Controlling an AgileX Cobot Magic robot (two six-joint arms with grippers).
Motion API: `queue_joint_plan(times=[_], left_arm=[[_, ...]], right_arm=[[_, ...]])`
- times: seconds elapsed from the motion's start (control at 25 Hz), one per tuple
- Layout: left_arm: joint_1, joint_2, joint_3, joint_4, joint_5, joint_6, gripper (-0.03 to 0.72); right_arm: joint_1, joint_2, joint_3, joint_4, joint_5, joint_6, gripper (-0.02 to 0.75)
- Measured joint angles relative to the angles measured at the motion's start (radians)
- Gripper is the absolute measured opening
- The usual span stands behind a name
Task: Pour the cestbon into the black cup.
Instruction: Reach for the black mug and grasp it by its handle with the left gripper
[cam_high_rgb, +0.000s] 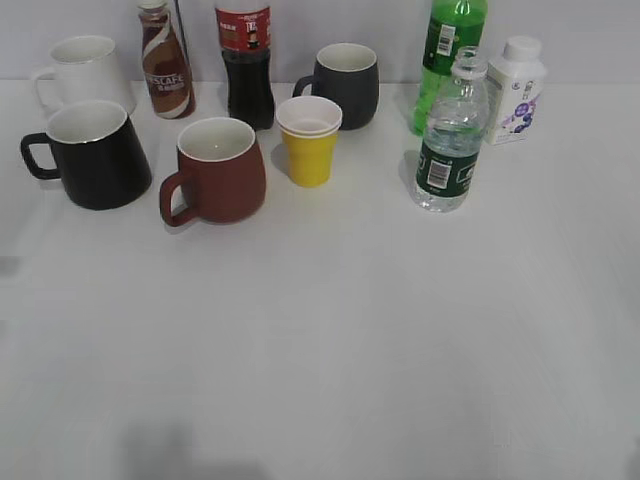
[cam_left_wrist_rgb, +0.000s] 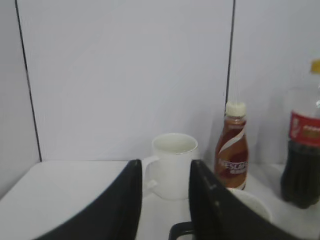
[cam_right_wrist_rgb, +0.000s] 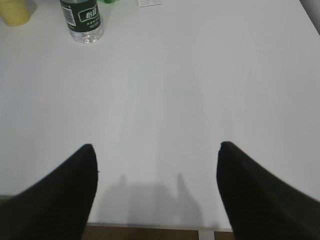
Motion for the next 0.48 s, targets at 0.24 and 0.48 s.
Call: queue_joint_plan(times=[0.24,0.48], left_arm=[[0.000,0.472,-0.016,0.001,-0.301,0.000,0.268],[0.000,0.703,-0.074,0.031,-0.384,-0.003,0.282]], right_arm=[[0.000,0.000,0.000,0.007,0.000,0.000,0.554],[0.000,0.000,0.000,0.013,0.000,0.000,0.554]])
